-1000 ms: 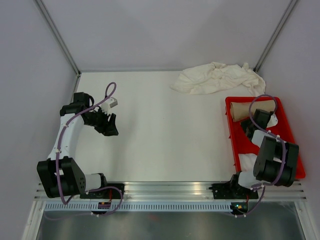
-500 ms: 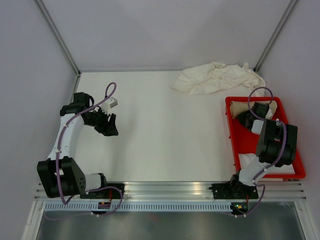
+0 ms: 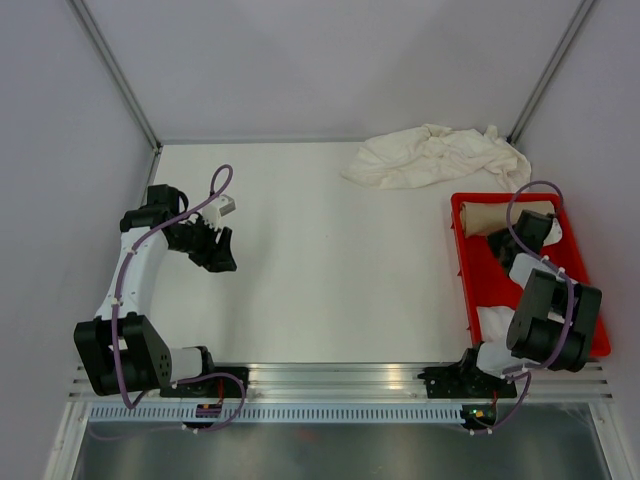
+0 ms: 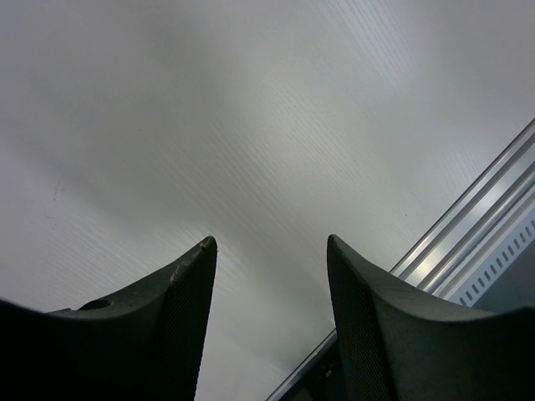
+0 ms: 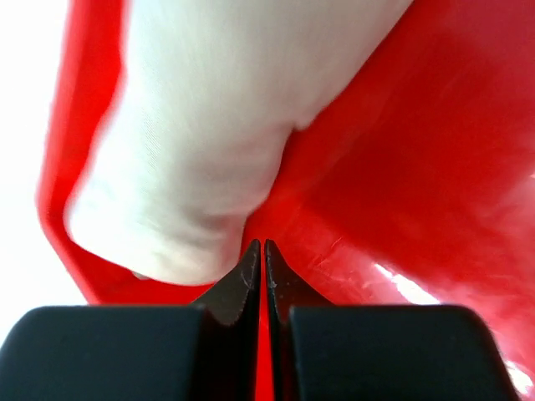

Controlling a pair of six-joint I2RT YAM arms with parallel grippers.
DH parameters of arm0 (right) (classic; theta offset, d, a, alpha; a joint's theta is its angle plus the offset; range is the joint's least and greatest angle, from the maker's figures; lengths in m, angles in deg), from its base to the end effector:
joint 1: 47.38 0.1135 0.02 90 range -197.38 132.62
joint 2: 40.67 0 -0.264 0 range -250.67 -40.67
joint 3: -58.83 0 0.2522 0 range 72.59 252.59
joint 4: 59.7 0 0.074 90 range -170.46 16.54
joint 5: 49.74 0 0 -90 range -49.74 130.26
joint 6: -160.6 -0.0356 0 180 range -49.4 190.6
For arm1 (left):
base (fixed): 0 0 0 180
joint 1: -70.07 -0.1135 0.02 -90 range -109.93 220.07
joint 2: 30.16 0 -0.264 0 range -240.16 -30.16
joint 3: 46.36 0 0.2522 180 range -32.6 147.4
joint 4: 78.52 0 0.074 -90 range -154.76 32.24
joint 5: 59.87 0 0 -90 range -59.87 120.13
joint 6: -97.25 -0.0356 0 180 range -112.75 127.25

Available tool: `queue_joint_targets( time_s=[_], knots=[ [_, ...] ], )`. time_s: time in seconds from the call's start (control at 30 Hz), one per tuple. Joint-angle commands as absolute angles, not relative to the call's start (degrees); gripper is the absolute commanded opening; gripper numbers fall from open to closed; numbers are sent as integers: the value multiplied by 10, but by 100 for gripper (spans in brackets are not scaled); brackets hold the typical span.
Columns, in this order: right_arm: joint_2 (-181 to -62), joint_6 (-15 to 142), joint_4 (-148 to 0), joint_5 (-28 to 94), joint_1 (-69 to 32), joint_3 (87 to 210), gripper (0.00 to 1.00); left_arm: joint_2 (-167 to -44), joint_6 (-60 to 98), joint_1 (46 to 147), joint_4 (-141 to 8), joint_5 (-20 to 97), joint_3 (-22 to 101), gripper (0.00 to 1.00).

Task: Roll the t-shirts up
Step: Place the rolled tshirt into the container

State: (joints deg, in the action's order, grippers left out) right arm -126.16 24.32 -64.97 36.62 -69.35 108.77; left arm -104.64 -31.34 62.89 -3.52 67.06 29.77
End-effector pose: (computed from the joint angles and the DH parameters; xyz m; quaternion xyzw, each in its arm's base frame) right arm 0.2673 -0.1054 0.1585 0.4989 0.7598 0.1158 0.4005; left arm 0.2317 0.0076 0.2770 0.2982 0.8911 -0.2353 0.2484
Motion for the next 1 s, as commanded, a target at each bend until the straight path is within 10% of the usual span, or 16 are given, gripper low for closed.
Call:
queue_joint_targets(
  time_s=[0.0, 0.97],
  knots=[
    [-1220, 222, -651, 445, -710, 1091, 7, -1048, -327, 626, -29, 673, 314, 61],
    [-1393, 238, -756, 585, -764, 1309, 0, -1073, -330, 625, -25, 653, 331, 61]
  ],
)
